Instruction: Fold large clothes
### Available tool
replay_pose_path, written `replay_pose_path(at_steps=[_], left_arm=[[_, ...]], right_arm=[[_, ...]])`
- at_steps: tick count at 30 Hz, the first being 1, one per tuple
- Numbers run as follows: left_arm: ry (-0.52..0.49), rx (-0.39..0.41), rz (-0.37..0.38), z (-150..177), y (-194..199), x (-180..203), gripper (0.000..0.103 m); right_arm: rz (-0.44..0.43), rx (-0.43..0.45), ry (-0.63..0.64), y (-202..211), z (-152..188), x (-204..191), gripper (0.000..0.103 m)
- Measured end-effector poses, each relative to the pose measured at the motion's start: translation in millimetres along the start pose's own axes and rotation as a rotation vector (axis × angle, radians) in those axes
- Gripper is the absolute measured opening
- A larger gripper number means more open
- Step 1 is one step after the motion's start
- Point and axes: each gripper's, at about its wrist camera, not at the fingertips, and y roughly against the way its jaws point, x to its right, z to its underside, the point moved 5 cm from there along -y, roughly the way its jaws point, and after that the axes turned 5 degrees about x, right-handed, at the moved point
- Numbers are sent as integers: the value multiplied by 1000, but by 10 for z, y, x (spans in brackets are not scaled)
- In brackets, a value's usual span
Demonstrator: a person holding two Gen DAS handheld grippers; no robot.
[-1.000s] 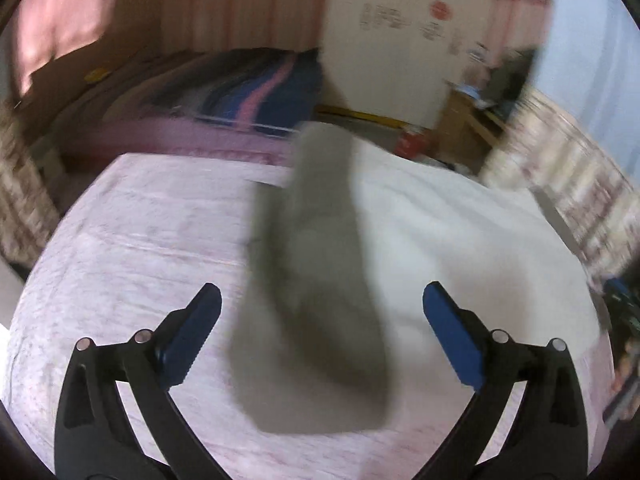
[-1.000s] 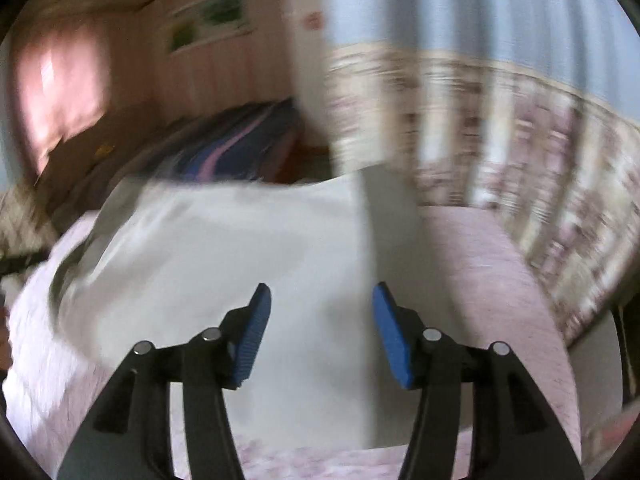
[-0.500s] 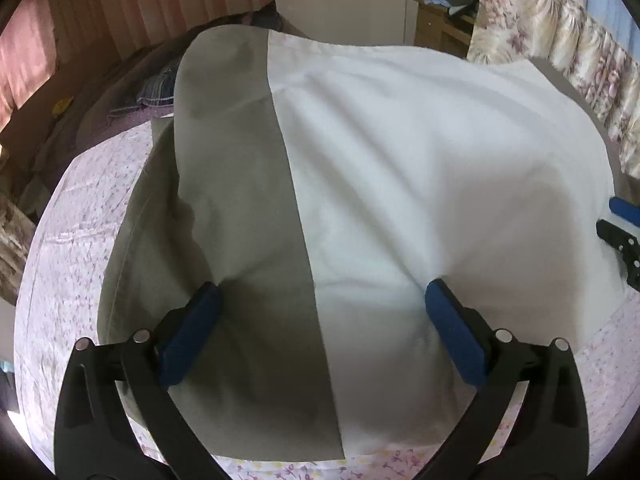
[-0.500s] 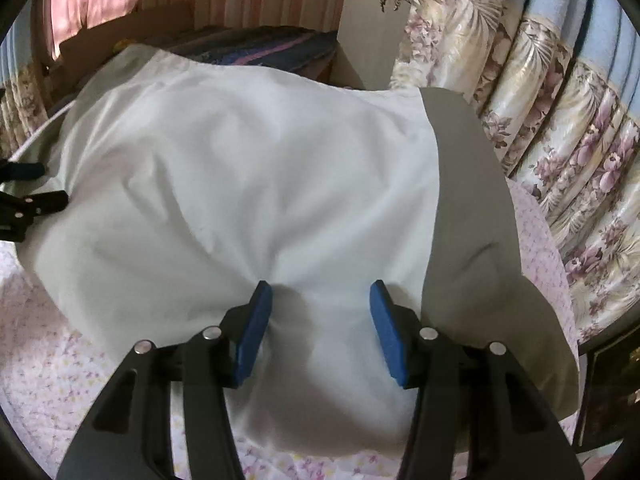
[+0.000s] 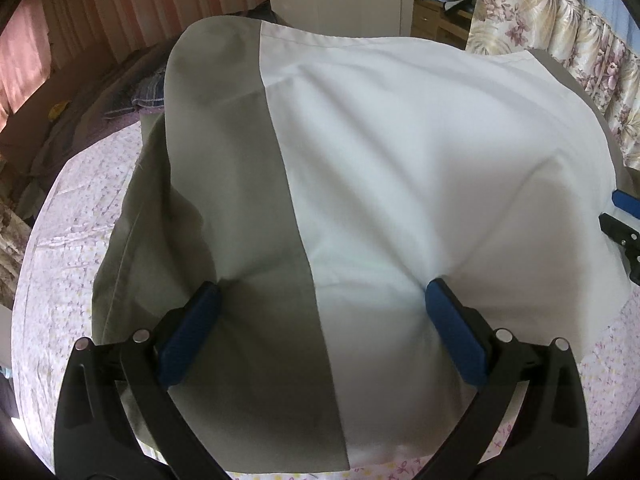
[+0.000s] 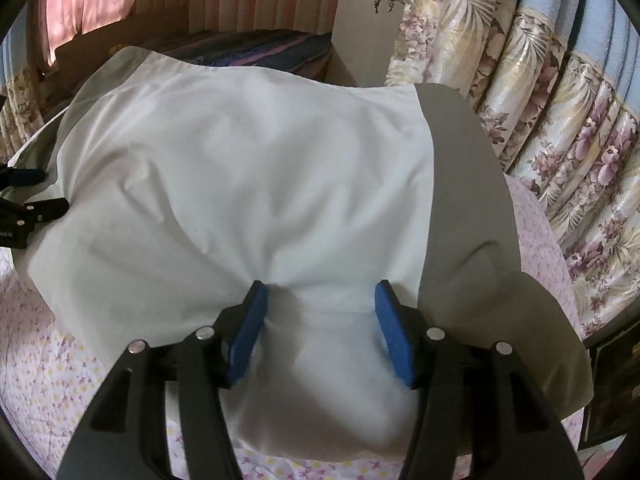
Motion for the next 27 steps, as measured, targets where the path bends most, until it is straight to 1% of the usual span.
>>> replay_pose_path(at_steps=[6, 8, 9, 10, 11, 13, 14, 16, 19, 21, 23, 25, 27], left_arm=[[8, 9, 11, -26, 58, -33, 100], [1, -1, -13, -39, 195, -83, 100], [4, 12, -21, -54, 290, -114, 100], [10, 45, -20, -75, 449, -154, 100], [16, 69, -15, -83, 568, -186, 100], [41, 109, -12, -65, 801, -290, 100], [63, 123, -19, -27, 898, -375, 100], [127, 139, -29, 85, 1025, -566, 100], [228, 121, -8, 243, 1051, -815, 100], [272, 116, 3, 328, 1017, -924, 100], [277, 94, 9, 378, 895, -959, 100], [261, 70, 43, 411, 758, -915, 100], [243, 46, 45, 456, 645, -859, 100]], right_arm=[[6, -2, -39, 38, -14, 23, 60], [3, -14, -60, 129, -35, 57, 64], [-3, -6, -76, 238, -62, 83, 67], [-7, 12, -85, 325, -84, 98, 69], [-7, 57, -99, 489, -124, 137, 71], [10, 112, -120, 698, -163, 220, 87], [33, 142, -142, 828, -160, 305, 89], [70, 160, -190, 946, -103, 467, 92], [118, 127, -307, 934, 86, 757, 93], [131, 100, -407, 840, 250, 965, 93], [129, 89, -476, 753, 357, 1083, 93], [123, 82, -482, 666, 381, 1115, 93], [109, 58, -484, 546, 393, 1132, 94]])
